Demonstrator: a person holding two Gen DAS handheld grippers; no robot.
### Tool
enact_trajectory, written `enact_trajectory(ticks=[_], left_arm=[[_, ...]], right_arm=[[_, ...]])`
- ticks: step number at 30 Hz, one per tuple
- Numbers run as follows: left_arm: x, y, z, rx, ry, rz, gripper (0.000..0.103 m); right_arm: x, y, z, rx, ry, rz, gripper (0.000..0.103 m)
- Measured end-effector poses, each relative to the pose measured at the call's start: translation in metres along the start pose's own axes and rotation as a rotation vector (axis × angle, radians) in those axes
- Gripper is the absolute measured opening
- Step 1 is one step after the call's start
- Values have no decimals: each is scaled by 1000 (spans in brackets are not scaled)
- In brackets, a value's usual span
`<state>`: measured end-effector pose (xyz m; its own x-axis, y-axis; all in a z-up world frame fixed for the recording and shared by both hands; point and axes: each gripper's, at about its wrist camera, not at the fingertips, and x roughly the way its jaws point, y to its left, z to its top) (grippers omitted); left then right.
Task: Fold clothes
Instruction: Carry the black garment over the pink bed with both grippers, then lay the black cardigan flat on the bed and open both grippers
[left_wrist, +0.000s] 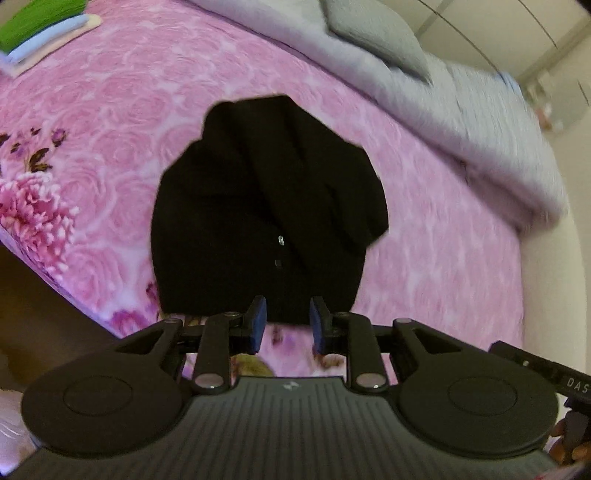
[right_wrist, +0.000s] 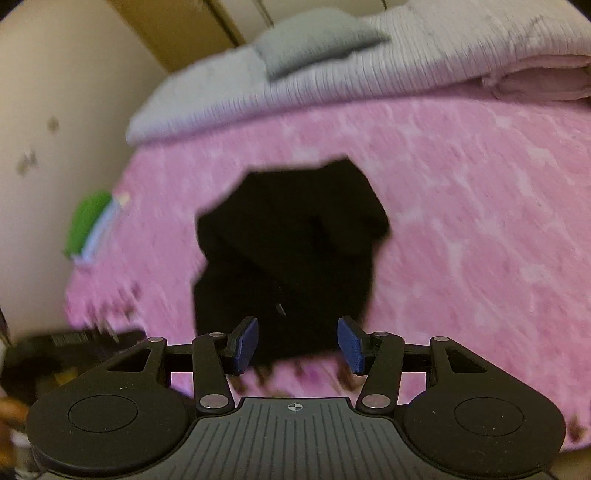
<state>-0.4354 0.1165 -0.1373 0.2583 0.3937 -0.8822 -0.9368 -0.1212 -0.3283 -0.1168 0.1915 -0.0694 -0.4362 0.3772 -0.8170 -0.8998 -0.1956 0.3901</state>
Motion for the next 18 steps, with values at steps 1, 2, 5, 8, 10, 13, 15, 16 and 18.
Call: enact_trajectory(ticks=[1,2,5,8,10,13,15,16,18], left_arm=[[-1,-5,-10,21,2,16,21],[-3,-10,-20,42,3,35,21],[-14,-23,-45,93,13,81,21],[-30,-32,-67,153,-1,106,24],[-39,-36,-79,183,-21,133,25],[-52,-38,-92,203,-34,142,26],[-57,-38,-97,205,-41,136,26],[-59,-37,-98,204,-44,139,26],[-61,-35,-98,206,-50,144,26]], right_arm=[[-1,-4,-12,-6,4,-2,52],[-2,-7,-21,-8,11,-6,52],[-5,-14,-45,-9,33,-14,52],[-15,-12,-60,-23,34,-10,52],[-24,-7,-70,-47,28,-8,52],[-31,-1,-81,-72,28,2,52],[-33,3,-87,-83,31,11,52],[-34,5,-90,-89,33,15,52],[-34,8,-91,-102,33,16,52]])
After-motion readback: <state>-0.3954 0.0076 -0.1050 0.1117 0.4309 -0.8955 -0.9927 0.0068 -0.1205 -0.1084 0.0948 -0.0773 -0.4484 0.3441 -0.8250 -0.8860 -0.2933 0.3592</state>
